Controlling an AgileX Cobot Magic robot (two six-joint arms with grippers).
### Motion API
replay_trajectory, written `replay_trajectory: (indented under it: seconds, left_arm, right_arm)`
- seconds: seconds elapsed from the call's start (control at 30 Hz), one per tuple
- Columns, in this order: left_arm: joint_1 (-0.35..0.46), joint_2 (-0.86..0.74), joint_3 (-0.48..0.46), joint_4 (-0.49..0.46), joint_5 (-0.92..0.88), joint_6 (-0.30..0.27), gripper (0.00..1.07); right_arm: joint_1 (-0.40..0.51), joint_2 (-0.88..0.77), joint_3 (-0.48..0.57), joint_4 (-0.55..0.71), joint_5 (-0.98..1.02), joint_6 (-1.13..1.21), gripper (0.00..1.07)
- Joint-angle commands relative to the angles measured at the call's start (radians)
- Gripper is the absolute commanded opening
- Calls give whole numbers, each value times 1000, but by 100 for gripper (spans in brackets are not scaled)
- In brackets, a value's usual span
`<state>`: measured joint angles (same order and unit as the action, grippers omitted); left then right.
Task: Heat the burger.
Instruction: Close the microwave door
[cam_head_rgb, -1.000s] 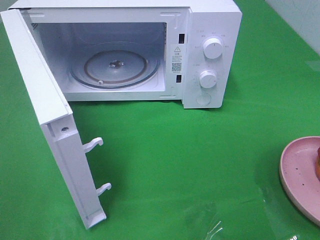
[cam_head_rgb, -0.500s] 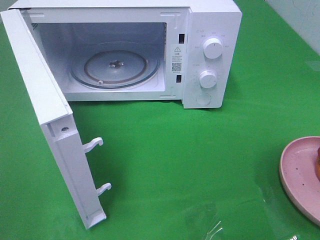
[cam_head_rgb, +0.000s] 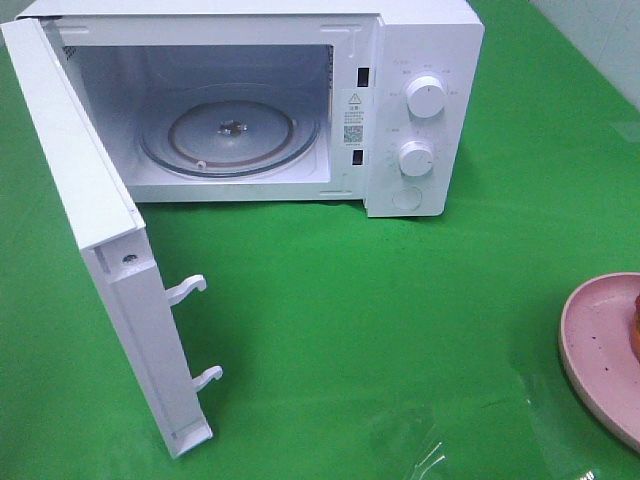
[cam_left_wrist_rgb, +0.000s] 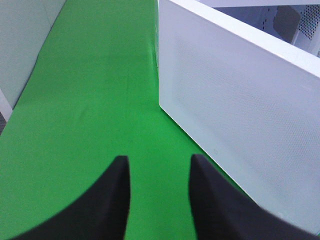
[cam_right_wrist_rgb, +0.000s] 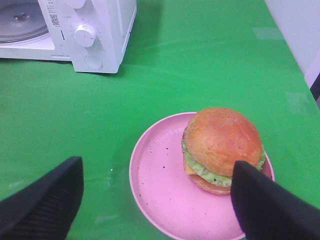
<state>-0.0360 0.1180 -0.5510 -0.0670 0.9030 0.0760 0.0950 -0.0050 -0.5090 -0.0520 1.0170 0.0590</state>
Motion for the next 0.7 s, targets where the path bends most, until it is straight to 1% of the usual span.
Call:
replay_trajectory:
  seconds: [0.03, 0.07, 0.1, 0.13, 0.17, 0.2, 0.3, 0.37, 0.4, 0.43, 0.47, 0.5, 0.53, 0.57, 0.6, 0.63, 0.67, 0.7]
  left_arm:
    - [3, 58, -4, -1, -99, -5, 7]
    - [3, 58, -4, -1, -99, -5, 7]
    - [3, 95, -4, 0, -146, 1, 0]
    - [3, 134, 8, 0, -214, 10, 0]
    - [3, 134, 8, 0, -214, 10, 0]
    - [3, 167, 28, -1, -281, 15, 0]
    - [3, 185, 42, -2, -319, 17, 0]
    - [3, 246, 100, -16, -477, 17, 0]
    - [3, 246, 100, -16, -477, 17, 0]
    - [3, 272, 132, -16, -557, 17, 0]
    - [3, 272, 132, -16, -557, 17, 0]
    - [3, 288, 150, -16, -601, 17, 0]
    - [3, 314, 185, -16, -689, 17, 0]
    - [3, 314, 185, -16, -689, 17, 0]
    - [3, 340, 227, -16, -794, 17, 0]
    - [3, 340, 227, -16, -794, 17, 0]
    - [3, 369, 264, -16, -886, 17, 0]
    - [3, 383, 283, -16, -937, 17, 0]
  right_arm:
    - [-5, -24, 2, -4, -15, 4, 76]
    - [-5, -24, 2, -4, -15, 4, 76]
    - [-5, -24, 2, -4, -15, 4, 76]
    - [-5, -24, 2, -4, -15, 4, 76]
    - [-5, -24, 2, -4, -15, 4, 76]
    - [-5, -24, 2, -4, -15, 4, 76]
    - [-5, -24, 2, -4, -15, 4, 76]
    - [-5, -24, 2, -4, -15, 4, 76]
    - [-5, -24, 2, -4, -15, 4, 76]
    - [-5, -24, 2, -4, -15, 4, 76]
    - [-5, -24, 2, -4, -15, 4, 76]
    - [-5, -24, 2, -4, -15, 4, 76]
    - [-5, -24, 2, -4, -15, 4, 76]
    - [-5, -24, 2, -4, -15, 4, 76]
    - [-5, -24, 2, -4, -15, 4, 76]
    - [-5, -24, 2, -4, -15, 4, 76]
    - [-5, -24, 2, -4, -15, 4, 76]
    - [-5, -24, 2, -4, -15, 4, 76]
